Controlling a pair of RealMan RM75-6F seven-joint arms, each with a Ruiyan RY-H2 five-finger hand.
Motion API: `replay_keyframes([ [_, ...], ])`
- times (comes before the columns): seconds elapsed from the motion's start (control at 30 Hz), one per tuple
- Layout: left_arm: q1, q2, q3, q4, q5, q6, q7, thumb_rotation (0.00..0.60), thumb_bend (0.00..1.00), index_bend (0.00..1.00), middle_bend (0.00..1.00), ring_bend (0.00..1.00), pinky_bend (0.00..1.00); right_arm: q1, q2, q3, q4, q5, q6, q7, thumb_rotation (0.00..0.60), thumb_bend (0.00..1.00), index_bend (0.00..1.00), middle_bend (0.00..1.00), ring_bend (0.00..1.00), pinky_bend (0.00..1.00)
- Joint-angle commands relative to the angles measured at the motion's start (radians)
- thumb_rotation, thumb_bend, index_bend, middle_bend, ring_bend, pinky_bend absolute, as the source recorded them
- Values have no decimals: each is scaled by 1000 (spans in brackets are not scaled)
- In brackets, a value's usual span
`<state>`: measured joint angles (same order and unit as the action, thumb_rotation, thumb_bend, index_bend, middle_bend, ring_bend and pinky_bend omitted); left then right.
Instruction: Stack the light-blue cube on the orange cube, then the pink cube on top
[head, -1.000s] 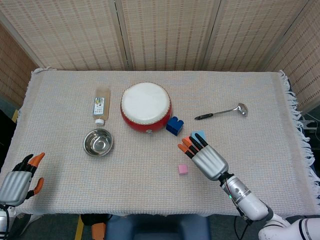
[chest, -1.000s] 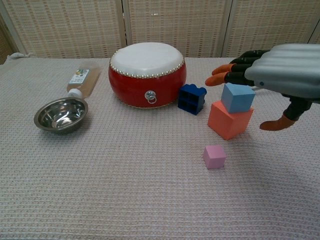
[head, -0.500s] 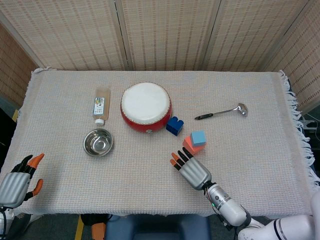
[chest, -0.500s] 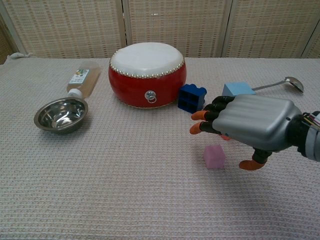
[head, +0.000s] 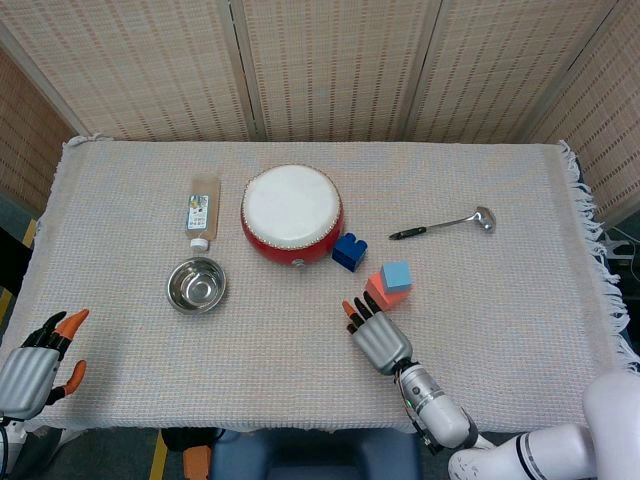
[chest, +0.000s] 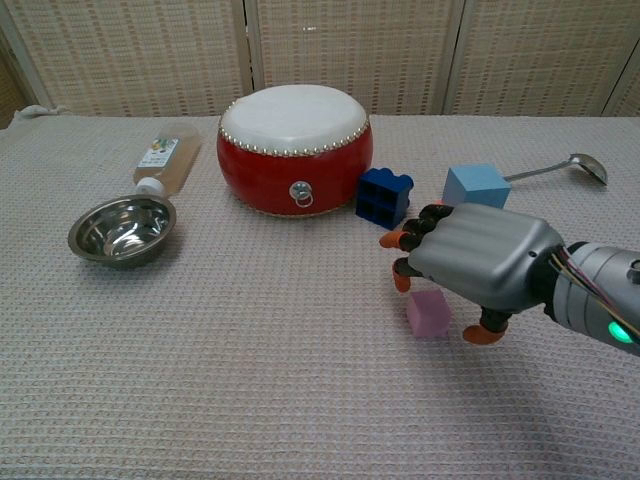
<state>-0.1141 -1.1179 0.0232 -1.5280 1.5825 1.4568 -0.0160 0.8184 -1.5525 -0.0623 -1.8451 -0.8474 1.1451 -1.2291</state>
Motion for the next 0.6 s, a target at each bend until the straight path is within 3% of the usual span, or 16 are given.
replay_keyframes([
  [0.03, 1, 0, 0, 0, 1, 2, -1, 600, 485, 14, 128, 70, 250, 5, -15, 1, 15, 8, 3, -2, 600, 135, 379, 0, 0, 0],
  [0.6, 12, 5, 0, -1, 12, 28, -8, 600, 485, 14, 127, 70, 249, 12, -52, -1, 38, -12, 34, 5, 600, 135, 488, 0, 0, 0],
])
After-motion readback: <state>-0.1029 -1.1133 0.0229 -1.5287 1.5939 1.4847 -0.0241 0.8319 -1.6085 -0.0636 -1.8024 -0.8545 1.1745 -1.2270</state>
